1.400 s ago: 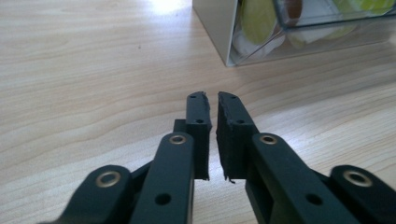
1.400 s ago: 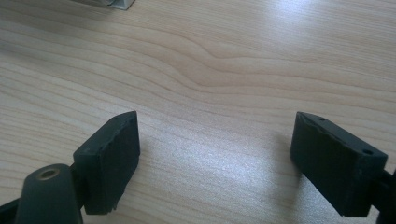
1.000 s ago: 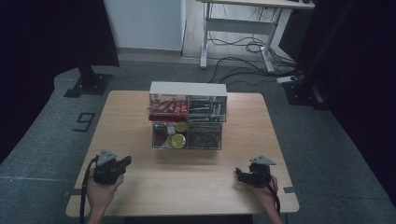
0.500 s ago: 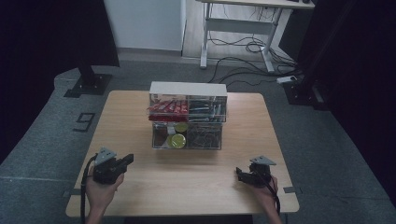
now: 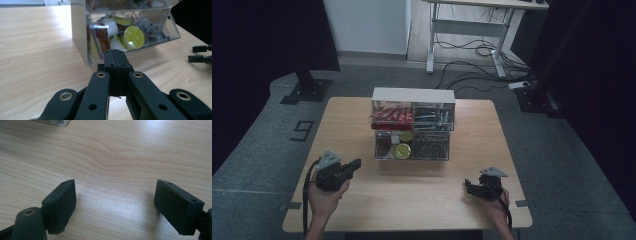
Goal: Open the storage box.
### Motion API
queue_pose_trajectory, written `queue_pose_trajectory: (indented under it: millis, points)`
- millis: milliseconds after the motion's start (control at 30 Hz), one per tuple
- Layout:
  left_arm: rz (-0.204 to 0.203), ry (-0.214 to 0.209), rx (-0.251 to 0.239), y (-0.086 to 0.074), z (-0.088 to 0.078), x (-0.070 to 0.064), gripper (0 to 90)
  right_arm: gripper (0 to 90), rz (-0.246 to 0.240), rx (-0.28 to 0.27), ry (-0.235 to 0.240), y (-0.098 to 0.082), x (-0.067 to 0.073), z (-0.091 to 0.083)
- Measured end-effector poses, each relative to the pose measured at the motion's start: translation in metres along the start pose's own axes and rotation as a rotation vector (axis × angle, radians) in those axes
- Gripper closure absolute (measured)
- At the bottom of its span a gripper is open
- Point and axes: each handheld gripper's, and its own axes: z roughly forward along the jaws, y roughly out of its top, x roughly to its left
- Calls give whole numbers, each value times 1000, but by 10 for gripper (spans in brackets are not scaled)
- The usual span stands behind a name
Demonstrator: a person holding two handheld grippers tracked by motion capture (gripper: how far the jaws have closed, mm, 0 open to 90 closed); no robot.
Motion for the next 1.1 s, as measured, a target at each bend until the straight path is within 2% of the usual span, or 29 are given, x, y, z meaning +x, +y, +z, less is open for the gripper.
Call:
queue_pose_trajectory:
  millis: [67,267,500,833,1100]
  points:
    - [16,-5,-1,7,1,-4,900,182,0,0,0,0,0,0]
    - [21,-17,-9,19,3,-7,900,182,0,0,0,0,0,0]
    - [33,-30,-7,28,5,-11,900,182,0,0,0,0,0,0]
    - [41,-70,-13,44,11,-20,900,182,0,0,0,0,0,0]
    - [55,-73,-13,53,13,-25,900,183,0,0,0,0,0,0]
